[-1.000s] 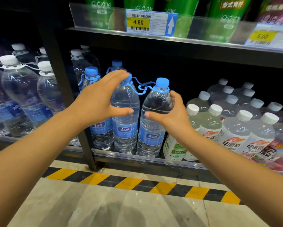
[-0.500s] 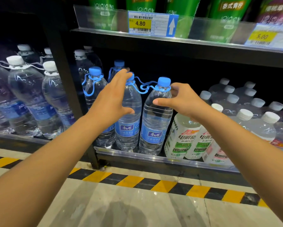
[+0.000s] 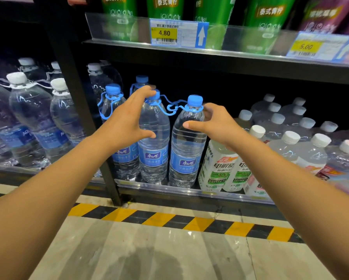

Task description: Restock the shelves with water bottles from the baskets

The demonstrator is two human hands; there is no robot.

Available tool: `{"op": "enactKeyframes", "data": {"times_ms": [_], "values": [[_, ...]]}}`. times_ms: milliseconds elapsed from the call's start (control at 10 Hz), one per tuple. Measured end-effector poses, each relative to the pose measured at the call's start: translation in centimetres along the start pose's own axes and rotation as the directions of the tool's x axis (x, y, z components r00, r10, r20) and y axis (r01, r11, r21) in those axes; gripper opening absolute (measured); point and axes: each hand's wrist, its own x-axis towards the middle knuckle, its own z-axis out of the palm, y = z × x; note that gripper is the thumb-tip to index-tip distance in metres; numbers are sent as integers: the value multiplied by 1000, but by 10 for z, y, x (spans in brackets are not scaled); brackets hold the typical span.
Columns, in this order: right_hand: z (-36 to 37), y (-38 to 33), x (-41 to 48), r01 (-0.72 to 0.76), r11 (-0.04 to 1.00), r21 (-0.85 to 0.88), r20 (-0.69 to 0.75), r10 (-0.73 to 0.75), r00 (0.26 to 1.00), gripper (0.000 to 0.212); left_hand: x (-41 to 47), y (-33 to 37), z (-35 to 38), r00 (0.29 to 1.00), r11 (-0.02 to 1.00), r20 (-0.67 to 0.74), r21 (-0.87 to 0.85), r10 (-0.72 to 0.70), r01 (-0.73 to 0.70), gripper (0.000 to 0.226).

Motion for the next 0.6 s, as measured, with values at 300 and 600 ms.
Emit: {"op": "enactKeyframes", "data": {"times_ms": [300, 600], "values": [[4, -7, -5, -67, 998, 6, -18, 67, 998, 46, -8, 14, -9, 998, 999, 55, 2, -40, 40, 94], [10, -17, -19, -55, 954, -295, -108, 24, 994, 53, -7, 25, -22, 992, 928, 128, 371, -17, -32, 87]]}}
